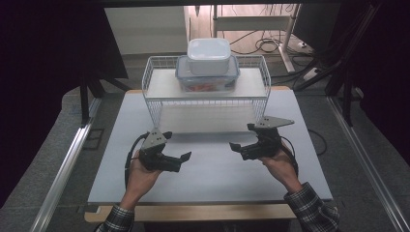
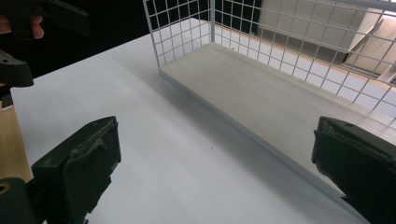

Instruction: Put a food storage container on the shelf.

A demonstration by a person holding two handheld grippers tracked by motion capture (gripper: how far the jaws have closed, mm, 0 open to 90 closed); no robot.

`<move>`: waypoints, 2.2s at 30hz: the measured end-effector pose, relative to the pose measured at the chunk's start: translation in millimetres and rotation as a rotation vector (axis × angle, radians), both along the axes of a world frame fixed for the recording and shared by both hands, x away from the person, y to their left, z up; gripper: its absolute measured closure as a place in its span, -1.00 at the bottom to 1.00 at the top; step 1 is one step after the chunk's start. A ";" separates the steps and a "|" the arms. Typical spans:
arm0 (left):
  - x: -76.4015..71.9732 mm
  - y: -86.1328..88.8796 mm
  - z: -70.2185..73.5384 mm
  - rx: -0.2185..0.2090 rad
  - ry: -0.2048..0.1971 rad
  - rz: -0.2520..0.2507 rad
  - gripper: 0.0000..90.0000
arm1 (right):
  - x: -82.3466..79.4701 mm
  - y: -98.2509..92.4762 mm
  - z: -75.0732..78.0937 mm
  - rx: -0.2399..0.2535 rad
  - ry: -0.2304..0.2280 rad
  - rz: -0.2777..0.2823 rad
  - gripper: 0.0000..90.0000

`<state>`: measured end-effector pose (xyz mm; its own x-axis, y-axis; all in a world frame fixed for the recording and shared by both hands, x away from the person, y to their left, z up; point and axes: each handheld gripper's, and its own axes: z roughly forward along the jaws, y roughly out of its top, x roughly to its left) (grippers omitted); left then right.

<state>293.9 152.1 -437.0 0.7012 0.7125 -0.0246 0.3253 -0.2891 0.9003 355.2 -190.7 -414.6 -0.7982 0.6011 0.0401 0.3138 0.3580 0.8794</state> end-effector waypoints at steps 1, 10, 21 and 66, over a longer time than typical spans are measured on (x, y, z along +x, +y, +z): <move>-1.5 1.1 -1.2 -0.004 0.002 0.003 -0.92 | -1.1 -0.7 -0.5 -0.001 0.000 -0.001 -0.97; -10.3 9.2 -13.5 -0.008 0.023 0.019 -0.92 | -11.1 -8.7 -6.2 -0.027 0.002 -0.022 -1.00; -23.0 19.4 -25.4 -0.020 0.023 0.042 -0.93 | -18.3 -29.2 -15.0 -0.013 0.022 -0.044 -1.00; -31.1 34.2 -88.0 0.083 0.170 0.103 -1.00 | -30.9 -72.3 -86.9 -0.106 0.121 -0.134 -1.00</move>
<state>262.8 186.3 -525.0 0.6155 0.7846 -0.0747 0.5021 -0.3172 0.8045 324.4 -263.0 -501.5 -0.7036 0.7078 0.0621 0.4663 0.3941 0.7920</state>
